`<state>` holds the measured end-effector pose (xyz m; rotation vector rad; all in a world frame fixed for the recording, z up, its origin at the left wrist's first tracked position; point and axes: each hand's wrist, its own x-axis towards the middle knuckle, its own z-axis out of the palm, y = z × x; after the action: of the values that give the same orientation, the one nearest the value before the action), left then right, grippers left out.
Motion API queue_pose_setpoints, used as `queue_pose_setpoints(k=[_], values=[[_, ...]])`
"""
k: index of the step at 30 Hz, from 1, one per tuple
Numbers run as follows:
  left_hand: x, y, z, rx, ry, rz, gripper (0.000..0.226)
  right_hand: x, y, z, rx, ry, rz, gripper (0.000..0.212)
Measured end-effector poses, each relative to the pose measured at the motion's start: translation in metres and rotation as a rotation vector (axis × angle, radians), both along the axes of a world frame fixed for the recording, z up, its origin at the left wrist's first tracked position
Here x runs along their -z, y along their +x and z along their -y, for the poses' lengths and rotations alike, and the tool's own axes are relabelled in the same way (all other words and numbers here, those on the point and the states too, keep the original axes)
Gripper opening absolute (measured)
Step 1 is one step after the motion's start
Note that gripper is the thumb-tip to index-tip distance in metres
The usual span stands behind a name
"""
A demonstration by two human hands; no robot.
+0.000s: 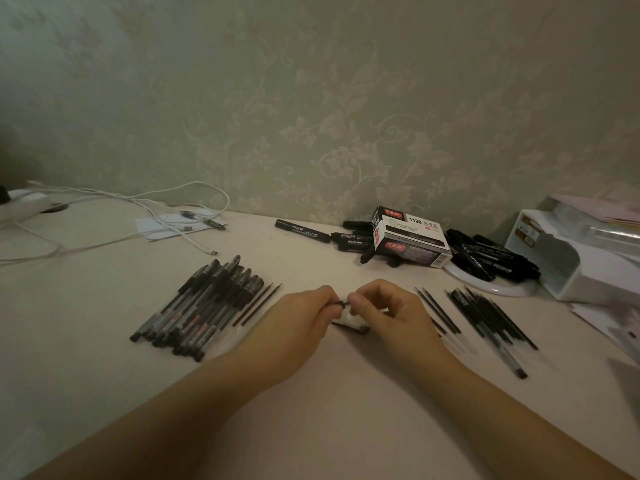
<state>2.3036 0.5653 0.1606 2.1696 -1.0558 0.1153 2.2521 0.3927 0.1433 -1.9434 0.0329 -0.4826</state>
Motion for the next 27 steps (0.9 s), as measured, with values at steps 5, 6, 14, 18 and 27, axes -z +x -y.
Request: queue_pose_setpoints(k=[5, 6, 14, 18, 27], values=[[-0.001, 0.001, -0.001, -0.009, -0.004, 0.006, 0.019, -0.003, -0.001, 0.002, -0.044, 0.002, -0.023, 0.015], [-0.001, 0.0, -0.001, -0.006, -0.01, 0.006, 0.019, -0.003, -0.001, 0.001, -0.029, 0.013, -0.027, 0.013], [-0.003, -0.003, -0.001, 0.008, -0.012, -0.03, 0.02, -0.005, -0.001, -0.001, -0.032, 0.07, -0.037, 0.004], [-0.001, 0.0, -0.001, -0.008, -0.006, -0.053, 0.02, -0.005, -0.001, 0.001, -0.037, 0.12, -0.033, 0.01], [0.004, 0.005, -0.003, -0.026, 0.006, -0.025, 0.02, -0.003, 0.004, 0.01, 0.193, 0.224, 0.031, 0.01]])
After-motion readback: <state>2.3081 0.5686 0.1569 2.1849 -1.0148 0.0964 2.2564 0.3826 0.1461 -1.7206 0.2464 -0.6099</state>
